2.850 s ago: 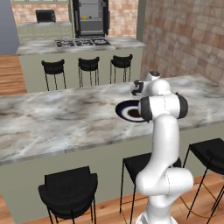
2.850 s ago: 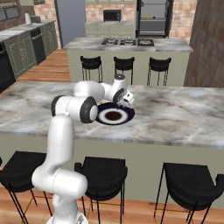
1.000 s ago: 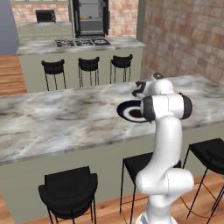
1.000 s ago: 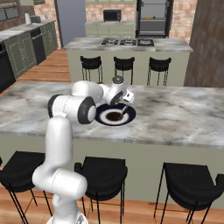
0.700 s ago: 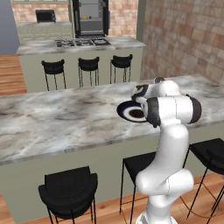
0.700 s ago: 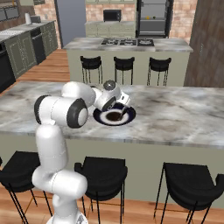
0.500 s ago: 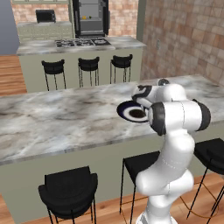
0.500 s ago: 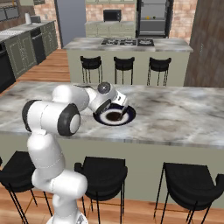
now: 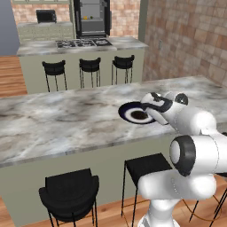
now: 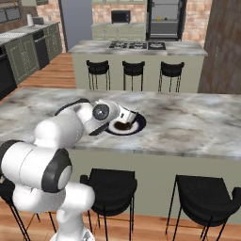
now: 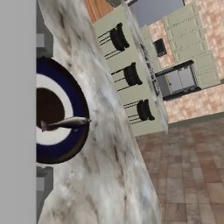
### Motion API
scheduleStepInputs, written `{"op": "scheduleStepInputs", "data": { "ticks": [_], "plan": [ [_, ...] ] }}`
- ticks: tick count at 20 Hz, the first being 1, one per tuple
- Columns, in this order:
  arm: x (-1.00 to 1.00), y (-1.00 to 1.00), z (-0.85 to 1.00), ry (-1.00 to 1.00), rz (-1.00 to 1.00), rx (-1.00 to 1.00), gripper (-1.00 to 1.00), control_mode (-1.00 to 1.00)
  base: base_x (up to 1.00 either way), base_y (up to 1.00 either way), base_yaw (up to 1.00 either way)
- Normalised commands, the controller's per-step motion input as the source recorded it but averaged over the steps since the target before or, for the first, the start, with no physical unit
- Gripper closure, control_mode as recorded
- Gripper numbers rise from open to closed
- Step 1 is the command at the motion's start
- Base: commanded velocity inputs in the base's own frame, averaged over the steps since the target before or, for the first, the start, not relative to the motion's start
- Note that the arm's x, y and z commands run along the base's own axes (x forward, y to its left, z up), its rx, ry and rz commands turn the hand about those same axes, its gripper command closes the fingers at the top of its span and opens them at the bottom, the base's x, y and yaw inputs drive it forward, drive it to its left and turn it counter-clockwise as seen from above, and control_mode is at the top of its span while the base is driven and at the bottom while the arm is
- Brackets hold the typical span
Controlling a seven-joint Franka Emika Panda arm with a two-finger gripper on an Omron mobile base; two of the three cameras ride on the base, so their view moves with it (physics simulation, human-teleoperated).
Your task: Take the cheese, fish, and lime from the fridge and place them on the plate on the dining counter to create an appetizer plate.
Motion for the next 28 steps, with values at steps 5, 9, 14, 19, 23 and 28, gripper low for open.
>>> {"op": "scheduleStepInputs", "data": {
  "ticks": [5,9,14,19,23,28],
  "plan": [
    [-0.75,0.07,0.35,0.03,0.0,-0.03,-1.0,-1.0,0.0,0.0,0.0],
    [-0.04,0.07,0.01,0.05,0.0,-0.02,-1.0,-1.0,0.0,0.0,0.0],
    [-0.01,0.0,-0.01,0.01,0.0,0.0,-1.0,1.0,-0.43,0.03,0.05],
    [0.0,0.0,0.0,0.0,0.0,0.0,-1.0,1.0,-0.95,0.1,0.1],
    [0.0,0.0,0.0,0.0,0.0,0.0,-1.0,1.0,-1.0,0.47,0.1],
    [0.0,0.0,0.0,0.0,0.0,0.0,-1.0,1.0,-0.75,0.92,0.1]
  ]
}}
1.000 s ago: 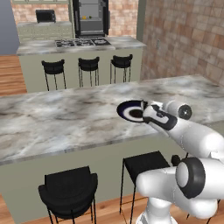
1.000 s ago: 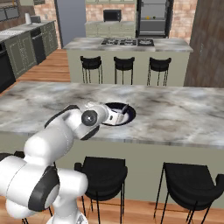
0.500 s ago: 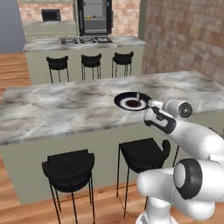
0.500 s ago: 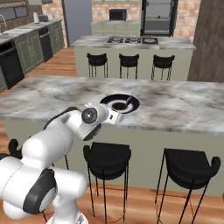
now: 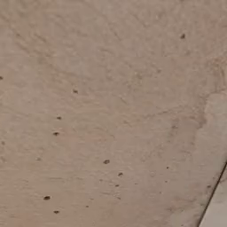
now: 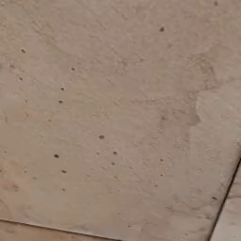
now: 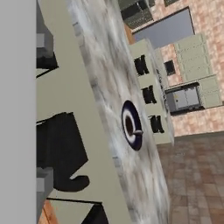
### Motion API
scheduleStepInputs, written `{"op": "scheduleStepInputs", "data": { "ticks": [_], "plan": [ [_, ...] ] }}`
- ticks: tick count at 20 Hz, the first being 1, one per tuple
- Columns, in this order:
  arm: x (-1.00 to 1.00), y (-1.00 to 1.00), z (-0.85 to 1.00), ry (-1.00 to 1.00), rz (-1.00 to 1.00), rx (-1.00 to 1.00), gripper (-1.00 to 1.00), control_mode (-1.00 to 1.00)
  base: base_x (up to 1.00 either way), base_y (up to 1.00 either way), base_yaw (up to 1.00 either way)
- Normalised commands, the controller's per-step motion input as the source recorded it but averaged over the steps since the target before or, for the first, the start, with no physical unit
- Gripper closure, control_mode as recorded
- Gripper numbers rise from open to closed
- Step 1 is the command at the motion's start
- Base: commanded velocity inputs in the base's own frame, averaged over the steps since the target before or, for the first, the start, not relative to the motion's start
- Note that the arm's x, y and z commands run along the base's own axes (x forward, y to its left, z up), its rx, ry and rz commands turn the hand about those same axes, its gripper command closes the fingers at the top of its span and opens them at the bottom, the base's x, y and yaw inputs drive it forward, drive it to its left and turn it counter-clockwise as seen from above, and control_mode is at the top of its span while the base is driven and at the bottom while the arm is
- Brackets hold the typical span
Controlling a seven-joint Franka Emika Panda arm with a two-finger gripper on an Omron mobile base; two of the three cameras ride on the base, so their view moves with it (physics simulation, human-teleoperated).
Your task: Take the cheese, fish, and lime from the fridge and place them on the plate on the dining counter to create an appetizer plate.
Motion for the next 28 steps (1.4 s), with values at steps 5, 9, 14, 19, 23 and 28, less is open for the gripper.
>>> {"op": "scheduleStepInputs", "data": {
  "ticks": [5,9,14,19,23,28],
  "plan": [
    [0.0,0.0,0.0,0.0,0.0,0.0,-1.0,1.0,-0.09,1.0,0.1],
    [0.0,0.0,0.0,0.0,0.0,0.0,-1.0,1.0,0.0,1.0,0.06],
    [0.0,0.0,0.0,0.0,0.0,0.0,-1.0,1.0,0.1,1.0,0.03],
    [0.0,0.0,0.0,0.0,0.0,0.0,-1.0,1.0,0.29,1.0,0.02],
    [0.0,0.0,0.0,0.0,0.0,0.0,-1.0,1.0,0.51,1.0,0.05],
    [0.0,0.0,0.0,0.0,0.0,0.0,-1.0,1.0,0.74,1.0,0.05]
  ]
}}
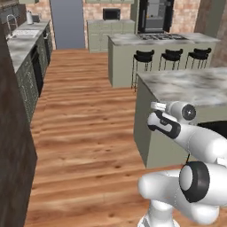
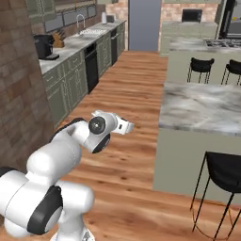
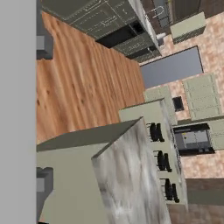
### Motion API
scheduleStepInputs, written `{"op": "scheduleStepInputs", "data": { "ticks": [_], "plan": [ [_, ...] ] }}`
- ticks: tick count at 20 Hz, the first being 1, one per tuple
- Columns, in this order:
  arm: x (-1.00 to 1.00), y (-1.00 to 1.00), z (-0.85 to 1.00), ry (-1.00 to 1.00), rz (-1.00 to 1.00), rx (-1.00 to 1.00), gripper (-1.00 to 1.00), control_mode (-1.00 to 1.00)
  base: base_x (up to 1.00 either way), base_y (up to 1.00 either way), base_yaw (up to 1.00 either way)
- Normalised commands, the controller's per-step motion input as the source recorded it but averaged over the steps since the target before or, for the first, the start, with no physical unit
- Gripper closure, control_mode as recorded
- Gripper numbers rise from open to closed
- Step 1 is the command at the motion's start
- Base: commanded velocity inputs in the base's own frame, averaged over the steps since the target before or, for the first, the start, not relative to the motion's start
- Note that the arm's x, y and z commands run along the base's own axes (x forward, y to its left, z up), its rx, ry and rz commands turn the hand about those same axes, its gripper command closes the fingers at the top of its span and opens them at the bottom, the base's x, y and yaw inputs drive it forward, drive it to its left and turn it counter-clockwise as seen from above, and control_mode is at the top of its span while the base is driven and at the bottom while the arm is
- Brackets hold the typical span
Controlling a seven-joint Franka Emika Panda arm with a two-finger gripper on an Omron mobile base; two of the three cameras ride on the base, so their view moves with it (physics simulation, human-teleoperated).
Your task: Take the cheese, fish, and lime from the fridge and place them on the plate on the dining counter to create an appetizer plate.
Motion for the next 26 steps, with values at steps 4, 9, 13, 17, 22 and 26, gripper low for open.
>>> {"op": "scheduleStepInputs", "data": {
  "ticks": [4,9,13,17,22,26],
  "plan": [
    [0.0,0.0,0.0,0.0,0.0,0.0,-1.0,1.0,0.99,1.0,0.04],
    [0.0,0.0,0.0,0.0,0.0,0.0,-1.0,1.0,1.0,0.77,-0.01],
    [0.0,0.0,0.0,0.0,0.0,0.0,-1.0,1.0,1.0,0.41,-0.06],
    [0.0,0.0,0.0,0.0,0.0,0.0,-1.0,1.0,1.0,0.26,-0.08],
    [0.0,0.0,0.0,0.0,0.0,0.0,-1.0,1.0,1.0,-0.14,-0.05],
    [0.0,0.0,0.0,0.0,0.0,0.0,-1.0,1.0,1.0,-0.05,-0.05]
  ]
}}
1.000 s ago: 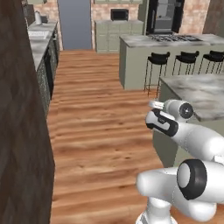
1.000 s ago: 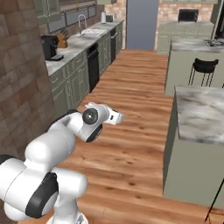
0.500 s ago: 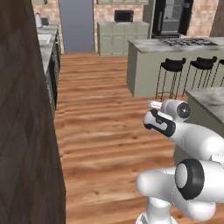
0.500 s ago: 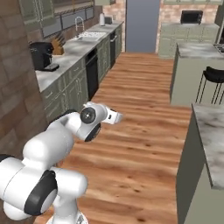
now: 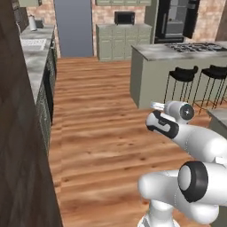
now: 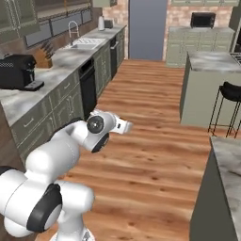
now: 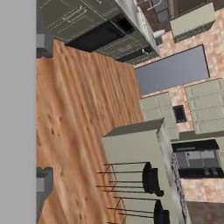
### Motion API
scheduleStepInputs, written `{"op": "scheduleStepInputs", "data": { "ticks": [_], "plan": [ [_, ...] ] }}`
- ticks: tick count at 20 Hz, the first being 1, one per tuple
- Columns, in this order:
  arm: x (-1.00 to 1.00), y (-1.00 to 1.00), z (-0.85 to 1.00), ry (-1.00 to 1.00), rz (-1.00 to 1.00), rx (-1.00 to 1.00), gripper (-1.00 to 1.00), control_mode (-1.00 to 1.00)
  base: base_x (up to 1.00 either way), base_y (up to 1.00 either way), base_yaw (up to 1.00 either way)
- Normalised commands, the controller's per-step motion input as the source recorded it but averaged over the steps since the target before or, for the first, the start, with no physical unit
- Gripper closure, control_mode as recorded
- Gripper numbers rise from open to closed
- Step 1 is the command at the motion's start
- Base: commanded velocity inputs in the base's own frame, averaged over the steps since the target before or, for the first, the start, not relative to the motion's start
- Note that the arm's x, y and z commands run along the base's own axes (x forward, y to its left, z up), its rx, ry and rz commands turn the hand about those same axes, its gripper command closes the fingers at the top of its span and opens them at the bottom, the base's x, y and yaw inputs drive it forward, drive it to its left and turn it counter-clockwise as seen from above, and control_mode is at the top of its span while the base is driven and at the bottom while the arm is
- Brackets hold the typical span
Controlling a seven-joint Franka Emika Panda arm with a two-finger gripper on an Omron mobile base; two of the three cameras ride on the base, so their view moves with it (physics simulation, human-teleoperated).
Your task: Take the cheese, fish, and lime from the fridge and place them on the plate on the dining counter to create an appetizer plate.
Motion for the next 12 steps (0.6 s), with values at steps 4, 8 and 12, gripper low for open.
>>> {"op": "scheduleStepInputs", "data": {
  "ticks": [4,8,12],
  "plan": [
    [0.0,0.0,0.0,0.0,0.0,0.0,-1.0,1.0,1.0,0.07,-0.01],
    [0.0,0.0,0.0,0.0,0.0,0.0,-1.0,1.0,1.0,0.0,-0.02],
    [0.0,0.0,0.0,0.0,0.0,0.0,-1.0,1.0,1.0,0.02,-0.05]
  ]
}}
